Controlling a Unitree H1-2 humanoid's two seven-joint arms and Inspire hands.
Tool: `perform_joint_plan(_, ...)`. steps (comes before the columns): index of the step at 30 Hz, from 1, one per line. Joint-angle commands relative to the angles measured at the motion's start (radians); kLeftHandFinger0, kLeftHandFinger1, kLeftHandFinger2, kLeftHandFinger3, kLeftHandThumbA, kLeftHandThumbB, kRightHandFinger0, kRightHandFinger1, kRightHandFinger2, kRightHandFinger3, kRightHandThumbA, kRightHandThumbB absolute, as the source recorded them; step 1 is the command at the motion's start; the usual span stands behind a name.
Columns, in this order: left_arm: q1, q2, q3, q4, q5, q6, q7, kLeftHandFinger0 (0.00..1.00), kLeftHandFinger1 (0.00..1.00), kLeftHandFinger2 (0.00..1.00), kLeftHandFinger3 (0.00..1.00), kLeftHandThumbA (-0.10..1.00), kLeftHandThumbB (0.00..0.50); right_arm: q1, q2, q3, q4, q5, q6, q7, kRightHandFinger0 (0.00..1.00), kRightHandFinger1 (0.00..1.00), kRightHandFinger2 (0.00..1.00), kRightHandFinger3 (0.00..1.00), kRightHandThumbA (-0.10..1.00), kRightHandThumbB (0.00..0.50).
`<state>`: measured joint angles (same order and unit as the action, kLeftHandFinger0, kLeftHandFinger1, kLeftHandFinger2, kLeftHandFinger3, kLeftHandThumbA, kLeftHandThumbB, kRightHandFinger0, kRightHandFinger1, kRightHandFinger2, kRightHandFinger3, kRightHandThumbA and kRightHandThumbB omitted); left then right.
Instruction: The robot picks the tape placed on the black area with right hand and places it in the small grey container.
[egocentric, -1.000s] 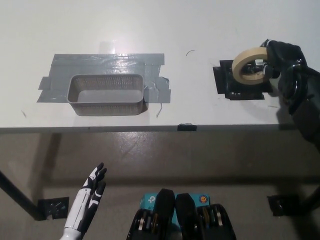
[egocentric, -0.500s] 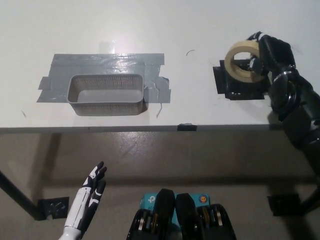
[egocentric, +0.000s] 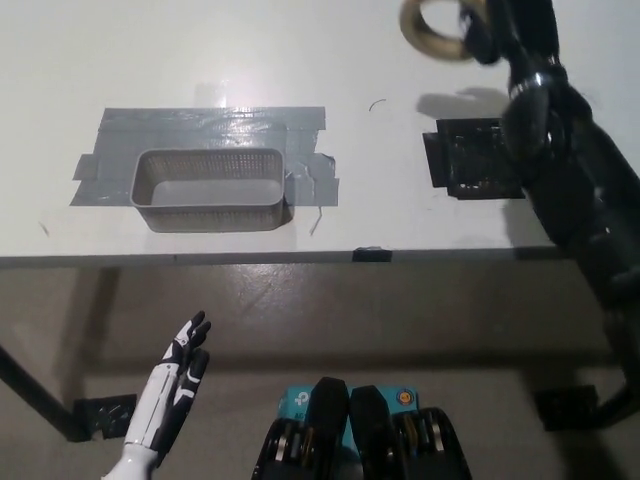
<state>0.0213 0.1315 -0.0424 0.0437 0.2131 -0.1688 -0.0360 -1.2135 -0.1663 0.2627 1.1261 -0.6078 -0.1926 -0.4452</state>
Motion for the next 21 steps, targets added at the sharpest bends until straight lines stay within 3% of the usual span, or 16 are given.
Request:
perform_joint_plan(1,-0.004,0.004,-0.003,-0.038,-0.011,0.005,-0.004,1.00,1.00,1.00,1.00,1.00,0.132,-0.104,0.084,0.019,-0.035,0.007,-0.049,-0.072,0.00,0.32,0.64,0.63,-0.01,0.116)
perform_joint_plan(5,-0.007,0.003,-0.004,-0.032,-0.011,-0.001,-0.002,1.00,1.00,1.00,1.00,1.00,0.132,-0.116,0.105,0.019,-0.018,0.018,-0.056,-0.072,0.00,0.33,0.66,0.68,-0.02,0.107)
perform_joint_plan(6,0.007,0.004,-0.011,-0.047,0.002,0.006,-0.004,1.00,1.00,1.00,1.00,1.00,0.141,-0.124,0.179,0.027,0.004,0.022,-0.025,-0.065,0.02,0.35,0.67,0.67,-0.03,0.137)
perform_joint_plan(8,0.007,0.004,-0.012,-0.049,0.003,0.009,-0.005,1.00,1.00,1.00,1.00,1.00,0.142,-0.126,0.184,0.029,0.009,0.021,-0.023,-0.067,0.02,0.34,0.66,0.69,-0.03,0.141)
perform_joint_plan(10,0.002,0.009,-0.024,-0.061,0.007,0.021,-0.017,1.00,1.00,1.00,1.00,0.98,0.147,-0.131,0.230,0.035,0.032,0.023,-0.007,-0.063,0.01,0.35,0.67,0.71,0.04,0.096)
perform_joint_plan(16,-0.003,0.011,-0.042,-0.070,0.014,0.037,-0.016,1.00,1.00,1.00,1.00,0.97,0.158,-0.141,0.261,0.047,0.071,0.020,-0.022,-0.074,0.03,0.41,0.72,0.70,0.01,0.094)
perform_joint_plan(17,0.004,0.010,-0.060,-0.078,0.007,0.034,-0.032,1.00,1.00,1.00,1.00,0.93,0.161,-0.141,0.299,0.051,0.100,0.023,0.005,-0.065,0.00,0.26,0.57,0.60,-0.09,0.138)
perform_joint_plan(18,0.006,0.010,-0.069,-0.083,0.012,0.029,-0.032,1.00,1.00,1.00,1.00,0.93,0.159,-0.145,0.325,0.056,0.128,0.024,0.008,-0.071,0.00,0.23,0.58,0.65,-0.09,0.102)
perform_joint_plan(21,0.005,0.011,-0.074,-0.085,0.013,0.030,-0.029,1.00,1.00,1.00,1.00,0.92,0.159,-0.151,0.328,0.057,0.141,0.026,0.005,-0.074,0.00,0.24,0.60,0.68,-0.09,0.095)
